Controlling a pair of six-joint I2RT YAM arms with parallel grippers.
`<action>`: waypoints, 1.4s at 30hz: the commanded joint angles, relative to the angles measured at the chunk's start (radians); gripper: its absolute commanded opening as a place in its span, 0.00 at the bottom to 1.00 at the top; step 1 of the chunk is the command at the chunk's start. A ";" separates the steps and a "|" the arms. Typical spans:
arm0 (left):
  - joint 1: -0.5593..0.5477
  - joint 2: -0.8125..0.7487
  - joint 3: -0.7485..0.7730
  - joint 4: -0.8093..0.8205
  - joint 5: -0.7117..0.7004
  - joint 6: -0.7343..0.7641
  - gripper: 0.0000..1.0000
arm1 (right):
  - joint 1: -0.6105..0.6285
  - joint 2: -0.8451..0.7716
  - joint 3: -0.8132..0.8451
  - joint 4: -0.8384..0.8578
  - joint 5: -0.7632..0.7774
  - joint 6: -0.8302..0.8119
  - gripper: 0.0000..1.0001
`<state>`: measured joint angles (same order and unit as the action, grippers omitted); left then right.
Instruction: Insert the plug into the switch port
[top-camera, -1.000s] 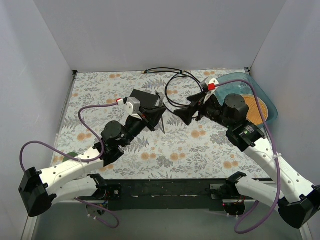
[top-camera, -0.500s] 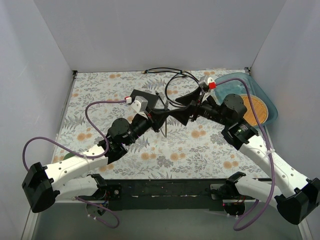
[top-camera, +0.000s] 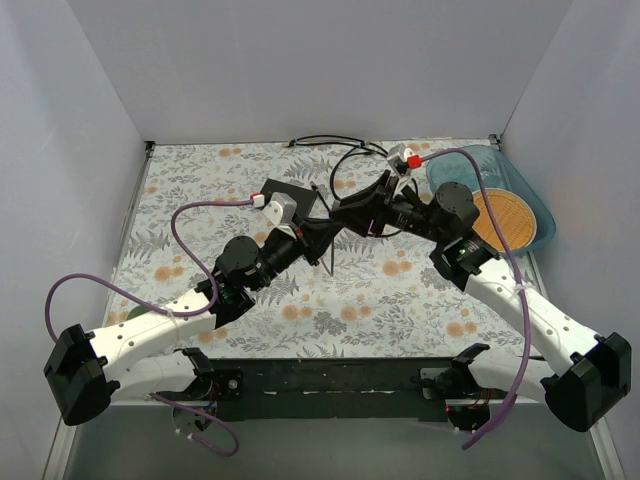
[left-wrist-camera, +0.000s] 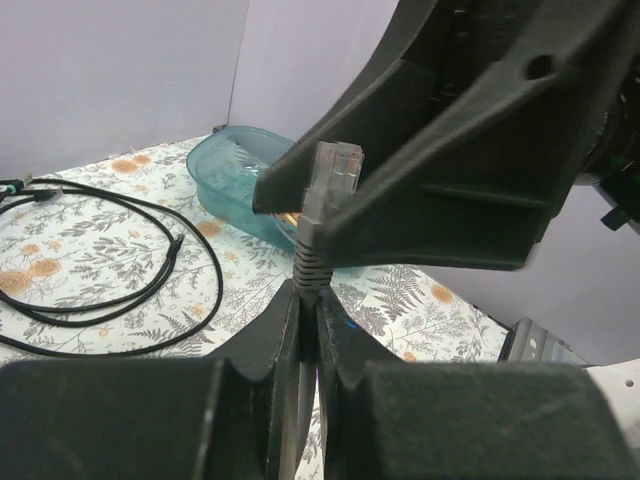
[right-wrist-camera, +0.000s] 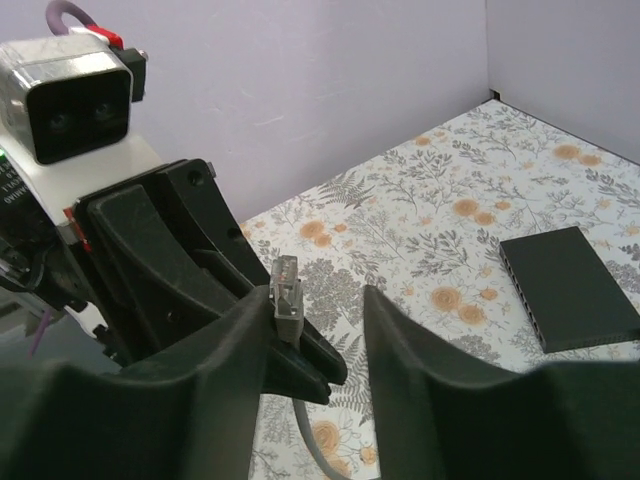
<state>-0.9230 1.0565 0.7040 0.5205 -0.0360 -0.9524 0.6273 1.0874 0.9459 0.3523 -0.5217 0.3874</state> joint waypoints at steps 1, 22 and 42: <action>0.001 -0.024 0.020 0.018 0.019 0.017 0.00 | 0.011 0.034 0.017 0.086 -0.043 0.034 0.33; 0.004 -0.167 0.158 -0.295 -0.073 0.125 0.98 | 0.009 0.164 0.310 -0.545 -0.319 -0.527 0.01; 0.016 -0.179 0.112 -0.330 0.228 0.213 0.38 | 0.002 0.144 0.329 -0.621 -0.552 -0.584 0.01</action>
<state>-0.9142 0.8536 0.8108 0.2073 0.1547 -0.7399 0.6342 1.2606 1.2640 -0.3115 -1.0267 -0.2131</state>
